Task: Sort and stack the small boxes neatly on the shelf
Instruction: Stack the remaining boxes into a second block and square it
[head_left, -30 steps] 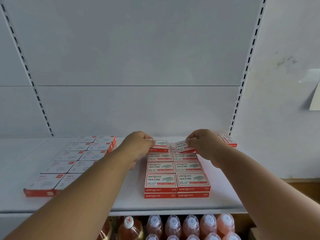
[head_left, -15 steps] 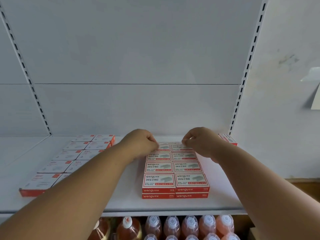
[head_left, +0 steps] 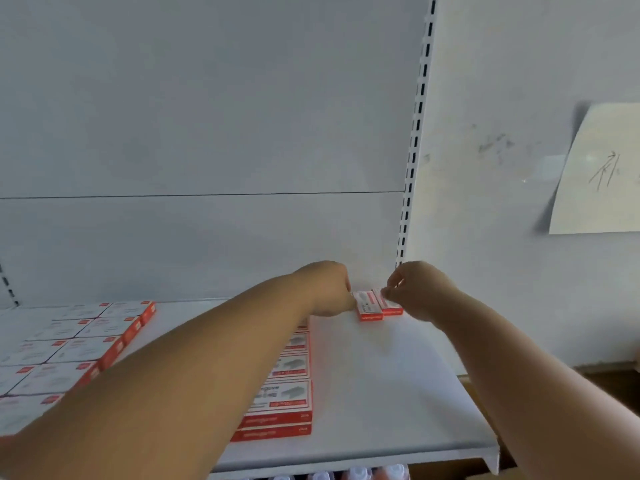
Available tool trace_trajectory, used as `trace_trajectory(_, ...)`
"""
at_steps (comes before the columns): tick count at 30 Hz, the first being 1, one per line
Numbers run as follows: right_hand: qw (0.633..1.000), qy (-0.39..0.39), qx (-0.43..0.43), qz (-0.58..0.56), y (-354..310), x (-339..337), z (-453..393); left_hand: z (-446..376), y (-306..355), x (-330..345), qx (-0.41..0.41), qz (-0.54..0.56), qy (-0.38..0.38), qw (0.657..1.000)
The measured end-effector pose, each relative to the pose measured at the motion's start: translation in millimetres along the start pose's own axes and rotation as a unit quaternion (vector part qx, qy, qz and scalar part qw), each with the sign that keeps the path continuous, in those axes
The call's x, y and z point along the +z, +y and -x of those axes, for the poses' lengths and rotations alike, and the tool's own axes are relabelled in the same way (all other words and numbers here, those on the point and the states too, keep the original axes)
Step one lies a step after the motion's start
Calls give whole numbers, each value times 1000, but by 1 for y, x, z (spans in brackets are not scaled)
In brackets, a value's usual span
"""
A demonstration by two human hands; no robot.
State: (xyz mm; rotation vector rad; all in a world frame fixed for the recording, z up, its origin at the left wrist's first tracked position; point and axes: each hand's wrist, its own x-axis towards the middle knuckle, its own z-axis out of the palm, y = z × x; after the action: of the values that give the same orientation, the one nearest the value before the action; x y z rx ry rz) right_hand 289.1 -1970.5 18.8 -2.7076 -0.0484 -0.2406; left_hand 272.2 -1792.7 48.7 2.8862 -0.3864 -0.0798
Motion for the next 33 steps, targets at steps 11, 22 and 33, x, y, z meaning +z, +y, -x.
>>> trace_trajectory(11,978,-176,-114,2,37,6,-41,-52,17,18,-23,-57,-99,993)
trace_trajectory(22,974,-22,-207,-95,32,-6,-35,-21,-4,3,41,5,182,982)
trace_trajectory(33,895,-14,-197,-400,-70,-22,11,60,-51,-41,-22,279,299,912)
